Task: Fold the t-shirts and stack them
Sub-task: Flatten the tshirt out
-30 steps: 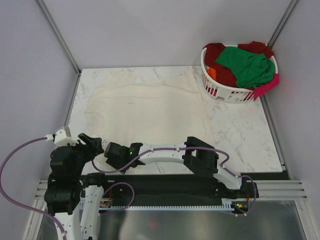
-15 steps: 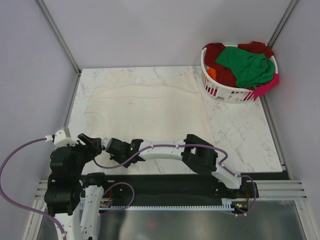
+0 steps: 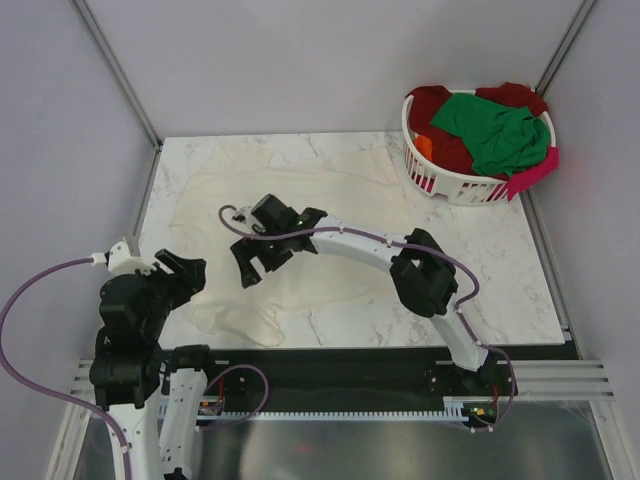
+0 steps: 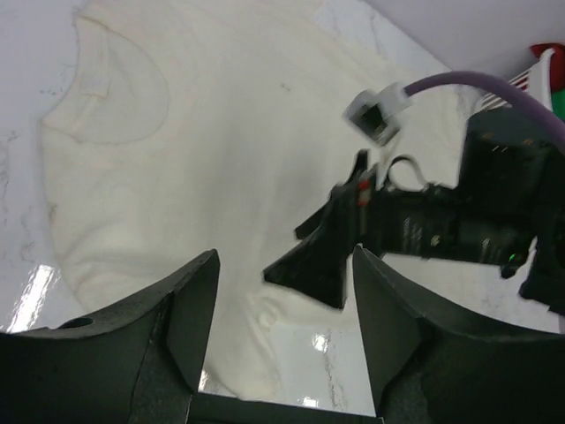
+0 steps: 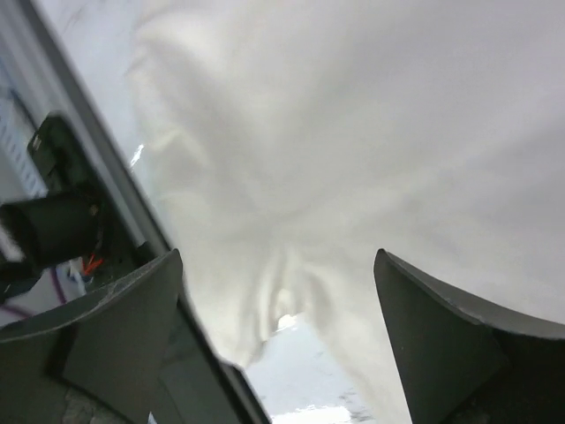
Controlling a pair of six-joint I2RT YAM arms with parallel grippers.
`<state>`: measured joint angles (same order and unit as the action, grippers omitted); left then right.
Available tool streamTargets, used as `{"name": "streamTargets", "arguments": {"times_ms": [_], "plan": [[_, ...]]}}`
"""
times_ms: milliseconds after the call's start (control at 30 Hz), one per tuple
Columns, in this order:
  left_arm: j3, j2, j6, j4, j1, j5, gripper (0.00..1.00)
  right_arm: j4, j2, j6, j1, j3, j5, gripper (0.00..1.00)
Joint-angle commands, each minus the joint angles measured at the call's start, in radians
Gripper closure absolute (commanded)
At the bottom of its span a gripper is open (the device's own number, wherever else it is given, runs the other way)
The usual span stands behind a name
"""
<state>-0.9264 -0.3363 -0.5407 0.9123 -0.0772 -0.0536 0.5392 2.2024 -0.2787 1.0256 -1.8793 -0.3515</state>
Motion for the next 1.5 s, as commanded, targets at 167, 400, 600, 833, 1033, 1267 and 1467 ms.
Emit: {"name": "streamTargets", "arguments": {"times_ms": [167, 400, 600, 833, 1033, 1267, 1467], "plan": [[-0.008, -0.148, 0.042, 0.134, -0.012, 0.038, 0.37, -0.065, -0.234, -0.054, -0.077, 0.202, 0.119, 0.03], [-0.012, -0.028, 0.021, 0.132, -0.033, 0.084, 0.38, -0.148, -0.287, 0.079, 0.203, 0.293, 0.273, 0.16], [-0.028, 0.104, -0.031, 0.158, -0.038, 0.164, 0.39, -0.186, -0.161, 0.108, 0.294, 0.249, 0.319, 0.18], [-0.017, 0.264, -0.071, 0.148, -0.039, 0.199, 0.36, -0.188, -0.021, 0.144, 0.323, 0.146, 0.476, 0.2], [-0.015, 0.299, -0.077, 0.148, -0.039, 0.204, 0.37, -0.2, 0.039, 0.147, 0.34, 0.14, 0.487, 0.24], [-0.014, 0.304, -0.079, 0.145, -0.044, 0.202, 0.37, -0.205, 0.1, 0.144, 0.376, 0.132, 0.583, 0.59], [-0.012, 0.293, -0.076, 0.143, -0.045, 0.198, 0.37, -0.131, 0.091, 0.177, 0.358, 0.046, 0.66, 1.0]]}}
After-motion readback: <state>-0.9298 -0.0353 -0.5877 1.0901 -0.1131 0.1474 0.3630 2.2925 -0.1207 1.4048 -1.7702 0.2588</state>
